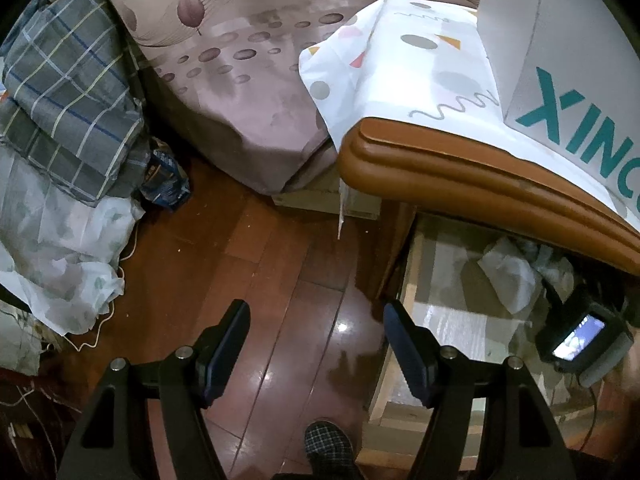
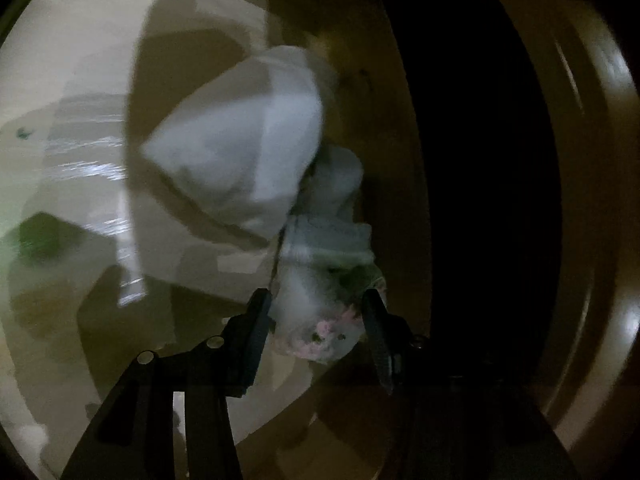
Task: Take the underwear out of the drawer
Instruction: 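Grasp the white sock with pink pattern using the right gripper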
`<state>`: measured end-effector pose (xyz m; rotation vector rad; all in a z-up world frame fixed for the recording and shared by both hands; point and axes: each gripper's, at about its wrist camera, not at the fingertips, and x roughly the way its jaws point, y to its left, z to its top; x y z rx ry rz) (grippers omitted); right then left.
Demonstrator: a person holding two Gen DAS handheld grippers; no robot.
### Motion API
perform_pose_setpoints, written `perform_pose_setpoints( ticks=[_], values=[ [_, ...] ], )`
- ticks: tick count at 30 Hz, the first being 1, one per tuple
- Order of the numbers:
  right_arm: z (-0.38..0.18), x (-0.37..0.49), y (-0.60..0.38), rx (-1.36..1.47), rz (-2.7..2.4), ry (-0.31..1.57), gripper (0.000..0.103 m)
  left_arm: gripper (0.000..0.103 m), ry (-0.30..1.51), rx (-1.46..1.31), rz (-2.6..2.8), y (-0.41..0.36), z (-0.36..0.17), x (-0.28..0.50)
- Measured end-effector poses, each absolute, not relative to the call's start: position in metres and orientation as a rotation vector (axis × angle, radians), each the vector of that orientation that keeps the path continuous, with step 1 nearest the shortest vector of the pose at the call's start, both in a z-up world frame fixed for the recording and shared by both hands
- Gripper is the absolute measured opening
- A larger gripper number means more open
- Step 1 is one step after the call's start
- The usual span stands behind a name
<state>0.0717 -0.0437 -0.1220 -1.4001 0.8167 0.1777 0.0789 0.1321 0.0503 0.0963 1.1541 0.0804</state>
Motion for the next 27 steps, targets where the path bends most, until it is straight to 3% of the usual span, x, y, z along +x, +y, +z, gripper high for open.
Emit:
perform_pose_setpoints(
  ticks=[7,22,27],
  values=[
    [-0.141,0.082,-0.035,-1.501,0.121,0.708,0.043,0.071,1.151,0.12,0.067,0.126,0.05,0.077],
    [-0.168,0.1,-0.027,-1.506,0.078,0.749,0.018,0.071,1.159,0.119,0.066,0.128,0.05,0.078],
    [-0.169,0.1,-0.024,-1.474,0.079,0.801,0.015,0.071,1.163,0.119,0.068,0.128,0.049,0.079]
  ],
)
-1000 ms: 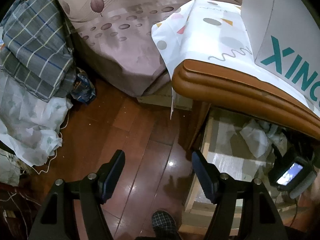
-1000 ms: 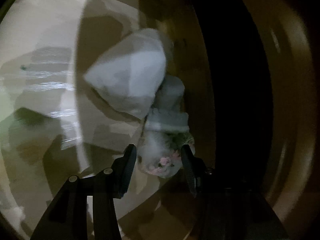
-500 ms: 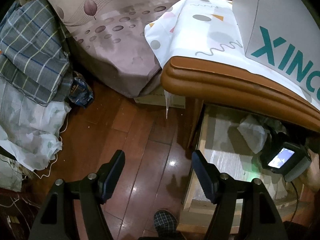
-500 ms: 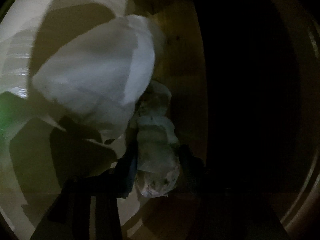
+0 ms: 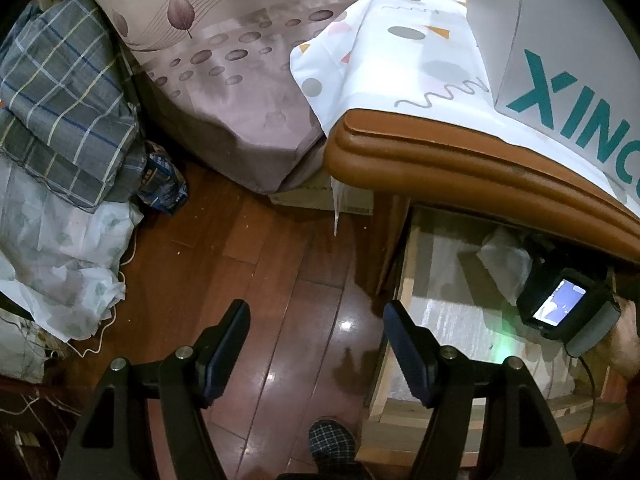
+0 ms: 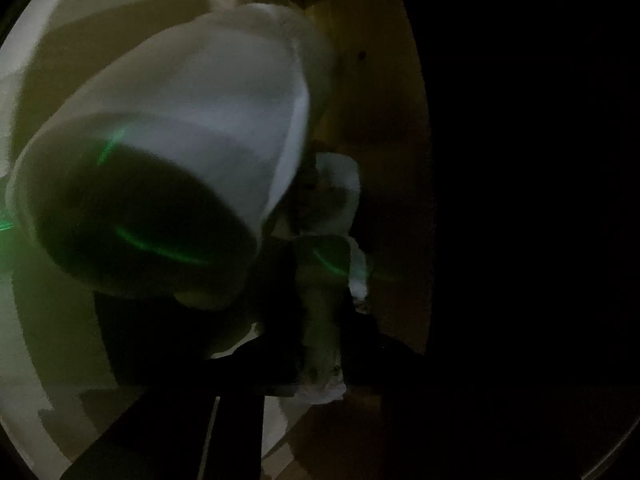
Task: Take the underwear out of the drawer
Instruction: 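Grasp the white sock with pink pattern using the right gripper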
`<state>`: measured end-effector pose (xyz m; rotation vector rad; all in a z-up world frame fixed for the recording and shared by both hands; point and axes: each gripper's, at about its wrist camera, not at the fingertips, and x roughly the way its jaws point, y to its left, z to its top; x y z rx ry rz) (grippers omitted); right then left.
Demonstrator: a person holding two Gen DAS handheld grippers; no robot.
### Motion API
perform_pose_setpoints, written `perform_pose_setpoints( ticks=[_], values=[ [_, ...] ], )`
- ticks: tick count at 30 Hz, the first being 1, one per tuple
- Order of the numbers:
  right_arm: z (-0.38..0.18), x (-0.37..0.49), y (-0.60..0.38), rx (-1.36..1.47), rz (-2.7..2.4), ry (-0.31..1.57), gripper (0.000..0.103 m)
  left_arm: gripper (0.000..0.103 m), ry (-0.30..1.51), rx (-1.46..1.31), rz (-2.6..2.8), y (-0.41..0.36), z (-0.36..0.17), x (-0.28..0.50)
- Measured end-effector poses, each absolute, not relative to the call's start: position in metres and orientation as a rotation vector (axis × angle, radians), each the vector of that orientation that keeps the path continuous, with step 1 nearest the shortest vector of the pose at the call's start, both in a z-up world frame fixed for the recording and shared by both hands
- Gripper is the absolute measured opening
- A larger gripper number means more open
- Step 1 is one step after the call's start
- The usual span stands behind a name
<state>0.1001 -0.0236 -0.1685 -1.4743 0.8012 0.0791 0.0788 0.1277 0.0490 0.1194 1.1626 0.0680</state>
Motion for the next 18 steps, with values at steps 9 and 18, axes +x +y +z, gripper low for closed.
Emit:
perform_pose_setpoints(
  ticks=[9,18],
  values=[
    [-0.153,0.107,-0.032,-1.392,0.125,0.971,0.014,0.071,1.165,0.11,0.064,0.13,0.049,0.079],
    [-0.128,0.099,-0.036,-1.204,0.188,1.231,0.014,0.071,1.177,0.131,0.06,0.127,0.046,0.08]
  ],
)
